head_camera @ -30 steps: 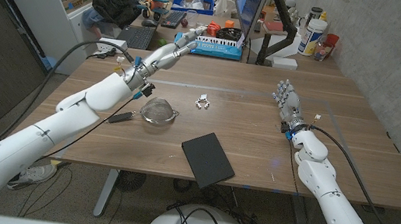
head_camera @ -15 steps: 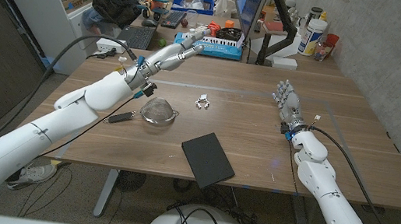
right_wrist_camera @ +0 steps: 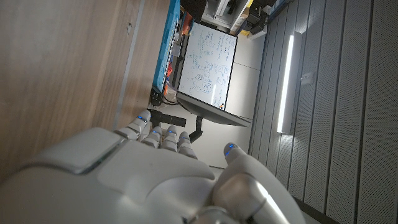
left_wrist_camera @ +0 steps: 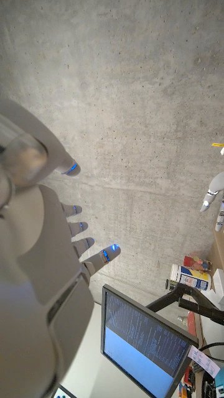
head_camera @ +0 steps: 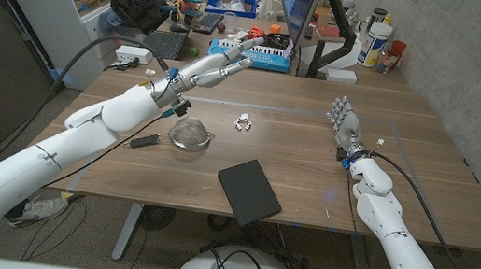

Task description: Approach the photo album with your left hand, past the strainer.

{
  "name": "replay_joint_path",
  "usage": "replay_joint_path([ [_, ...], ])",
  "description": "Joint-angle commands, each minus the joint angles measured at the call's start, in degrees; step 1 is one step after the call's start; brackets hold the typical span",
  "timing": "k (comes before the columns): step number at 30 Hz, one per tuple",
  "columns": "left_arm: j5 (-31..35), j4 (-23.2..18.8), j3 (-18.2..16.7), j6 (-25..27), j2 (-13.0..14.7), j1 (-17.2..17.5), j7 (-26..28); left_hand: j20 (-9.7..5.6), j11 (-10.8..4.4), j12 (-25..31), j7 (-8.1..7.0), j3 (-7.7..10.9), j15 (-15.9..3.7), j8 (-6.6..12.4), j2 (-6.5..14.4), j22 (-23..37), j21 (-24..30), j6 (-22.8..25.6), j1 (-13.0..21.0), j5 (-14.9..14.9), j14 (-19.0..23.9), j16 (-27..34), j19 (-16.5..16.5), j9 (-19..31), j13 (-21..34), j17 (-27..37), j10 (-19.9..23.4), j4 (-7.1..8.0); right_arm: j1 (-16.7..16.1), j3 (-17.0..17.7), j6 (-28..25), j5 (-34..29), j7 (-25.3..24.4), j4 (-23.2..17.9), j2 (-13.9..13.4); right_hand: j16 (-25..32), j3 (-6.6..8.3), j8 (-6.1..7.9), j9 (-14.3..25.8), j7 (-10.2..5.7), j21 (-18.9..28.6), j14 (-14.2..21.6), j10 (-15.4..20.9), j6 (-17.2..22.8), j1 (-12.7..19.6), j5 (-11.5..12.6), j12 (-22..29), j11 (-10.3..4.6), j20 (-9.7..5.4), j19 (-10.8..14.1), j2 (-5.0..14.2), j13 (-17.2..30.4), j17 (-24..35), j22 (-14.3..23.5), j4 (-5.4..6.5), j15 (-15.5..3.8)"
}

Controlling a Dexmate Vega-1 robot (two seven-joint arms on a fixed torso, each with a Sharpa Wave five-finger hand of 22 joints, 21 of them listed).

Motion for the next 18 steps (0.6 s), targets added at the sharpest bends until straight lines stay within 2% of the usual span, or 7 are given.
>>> replay_joint_path([
  [1,3.9,-1.5,-0.2,-1.6,0.3,-0.2,-0.6,-1.69,-0.43,-0.1,-0.68,-0.01,-3.67,-0.04,2.7,0.1,-0.4,-4.1,0.6,0.4,-9.4,-0.2,-17.5,0.2,0.2,0.2,-4.7,-0.25,0.3,0.0,0.4,0.1,0.5,0.7,0.1,0.2,-0.07,0.49,0.3,-0.05,-0.1,-0.1,-0.3,-0.3,0.0,0.4,0.2,-0.02,-3.79,0.3,5.29,0.2,0.3,0.1,0.03,-0.9],
  [18,6.2,-2.7,-0.3,-2.5,1.5,-0.5,-2.8,-1.71,-0.57,-0.2,-1.31,-0.13,-3.73,-0.25,2.6,0.1,-0.7,-4.3,0.7,0.5,-9.5,-0.4,-17.7,0.2,0.2,0.2,-4.8,-0.26,0.5,-0.1,0.6,0.0,0.6,1.5,0.4,0.2,-0.14,0.47,0.3,-0.03,-0.2,-0.1,-0.3,-0.4,0.0,0.4,0.2,0.01,-3.76,0.3,5.3,0.2,0.2,0.1,-0.03,-0.83],
])
